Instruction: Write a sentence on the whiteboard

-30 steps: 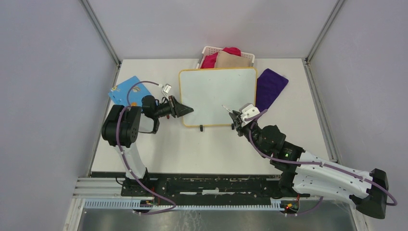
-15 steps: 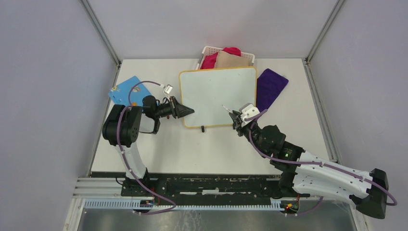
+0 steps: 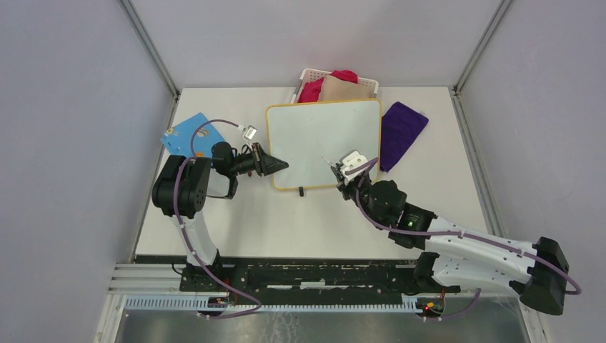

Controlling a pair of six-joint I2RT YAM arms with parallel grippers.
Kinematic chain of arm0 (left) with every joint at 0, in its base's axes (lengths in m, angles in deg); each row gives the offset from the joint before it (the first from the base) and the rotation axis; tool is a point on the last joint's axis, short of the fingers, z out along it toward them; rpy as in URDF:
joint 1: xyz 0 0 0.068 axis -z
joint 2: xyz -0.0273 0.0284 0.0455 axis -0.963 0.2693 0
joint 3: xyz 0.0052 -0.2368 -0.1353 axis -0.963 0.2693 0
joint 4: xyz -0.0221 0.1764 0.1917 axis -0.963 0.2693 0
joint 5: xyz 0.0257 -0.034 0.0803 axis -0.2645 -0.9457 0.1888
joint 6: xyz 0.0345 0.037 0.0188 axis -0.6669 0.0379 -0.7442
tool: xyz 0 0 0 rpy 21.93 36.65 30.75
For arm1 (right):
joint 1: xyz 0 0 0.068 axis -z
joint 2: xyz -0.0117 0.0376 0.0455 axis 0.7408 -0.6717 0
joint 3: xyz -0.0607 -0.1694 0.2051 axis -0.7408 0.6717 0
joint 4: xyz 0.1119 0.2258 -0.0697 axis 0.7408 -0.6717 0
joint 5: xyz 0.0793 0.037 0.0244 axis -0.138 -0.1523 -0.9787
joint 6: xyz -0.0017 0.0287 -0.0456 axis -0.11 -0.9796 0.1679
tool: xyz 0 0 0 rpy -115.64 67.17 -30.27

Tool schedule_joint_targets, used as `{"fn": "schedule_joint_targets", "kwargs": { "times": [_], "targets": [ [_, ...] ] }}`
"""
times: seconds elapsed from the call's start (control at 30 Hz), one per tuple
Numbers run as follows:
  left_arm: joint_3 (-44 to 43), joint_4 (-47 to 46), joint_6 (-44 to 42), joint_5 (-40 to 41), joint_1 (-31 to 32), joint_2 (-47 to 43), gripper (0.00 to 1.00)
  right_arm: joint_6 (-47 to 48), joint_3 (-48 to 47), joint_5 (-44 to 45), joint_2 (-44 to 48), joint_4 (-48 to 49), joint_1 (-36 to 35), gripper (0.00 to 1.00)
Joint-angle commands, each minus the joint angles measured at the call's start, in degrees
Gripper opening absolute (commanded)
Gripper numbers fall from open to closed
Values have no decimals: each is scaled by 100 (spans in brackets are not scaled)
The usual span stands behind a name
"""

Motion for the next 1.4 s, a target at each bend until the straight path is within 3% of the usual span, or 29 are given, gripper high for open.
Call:
{"fn": "schedule_joint_targets", "kwargs": {
  "times": [0.0,0.57,1.37],
  "targets": [
    [22,-33,-315,209,14,41,2,-26,-649,66,-463,599,22,0],
    [37,4,-373,287,42,-23,2,176,-2324,537,-2802,1245,67,0],
    [36,91,-452,308,62,-48,2,40,-3320,531,-3938,911,428,0]
  ]
}}
